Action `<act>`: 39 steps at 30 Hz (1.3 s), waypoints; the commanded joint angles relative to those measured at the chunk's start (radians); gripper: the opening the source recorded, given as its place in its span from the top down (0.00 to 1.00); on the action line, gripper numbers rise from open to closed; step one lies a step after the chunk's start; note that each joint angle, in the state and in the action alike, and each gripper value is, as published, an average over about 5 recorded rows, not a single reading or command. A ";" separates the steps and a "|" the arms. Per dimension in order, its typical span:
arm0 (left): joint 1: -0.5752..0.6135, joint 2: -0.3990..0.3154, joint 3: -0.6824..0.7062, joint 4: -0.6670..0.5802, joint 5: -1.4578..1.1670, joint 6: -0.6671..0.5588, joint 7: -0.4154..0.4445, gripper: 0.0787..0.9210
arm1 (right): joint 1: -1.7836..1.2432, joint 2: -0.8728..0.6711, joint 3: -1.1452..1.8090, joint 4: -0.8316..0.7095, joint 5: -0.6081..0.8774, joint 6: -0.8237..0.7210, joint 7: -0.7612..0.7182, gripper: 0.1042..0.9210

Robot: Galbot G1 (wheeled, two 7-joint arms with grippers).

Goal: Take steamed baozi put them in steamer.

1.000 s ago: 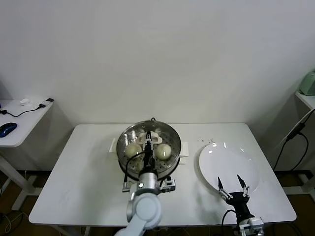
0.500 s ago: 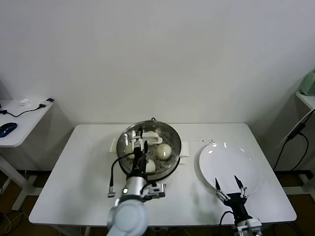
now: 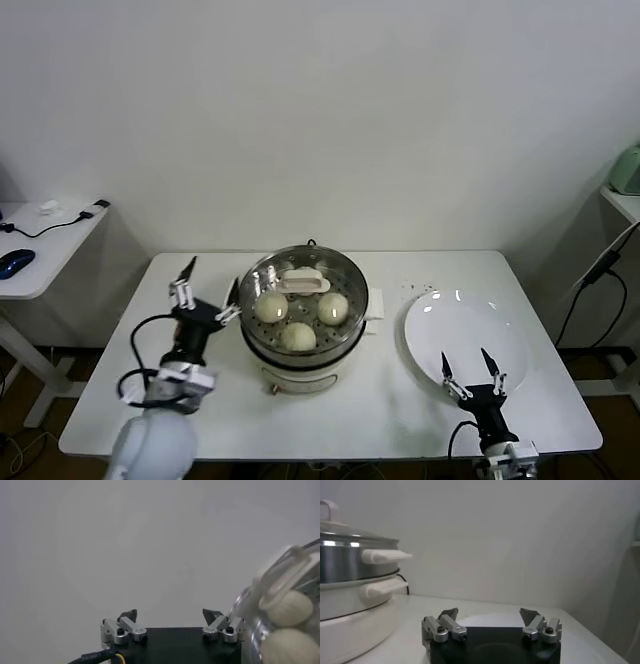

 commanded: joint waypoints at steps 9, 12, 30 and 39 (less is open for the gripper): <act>0.180 0.069 -0.259 0.357 -0.820 -0.369 -0.054 0.12 | 0.023 0.004 -0.009 -0.047 0.045 0.034 -0.002 0.12; 0.178 0.059 -0.242 0.395 -0.805 -0.402 -0.047 0.12 | 0.020 0.006 -0.010 -0.053 0.056 0.033 -0.002 0.12; 0.174 0.035 -0.177 0.395 -0.782 -0.433 -0.009 0.12 | 0.003 0.014 -0.007 -0.051 0.070 0.030 -0.005 0.12; 0.176 0.036 -0.165 0.392 -0.771 -0.436 -0.001 0.12 | -0.003 0.012 -0.007 -0.050 0.069 0.030 -0.006 0.12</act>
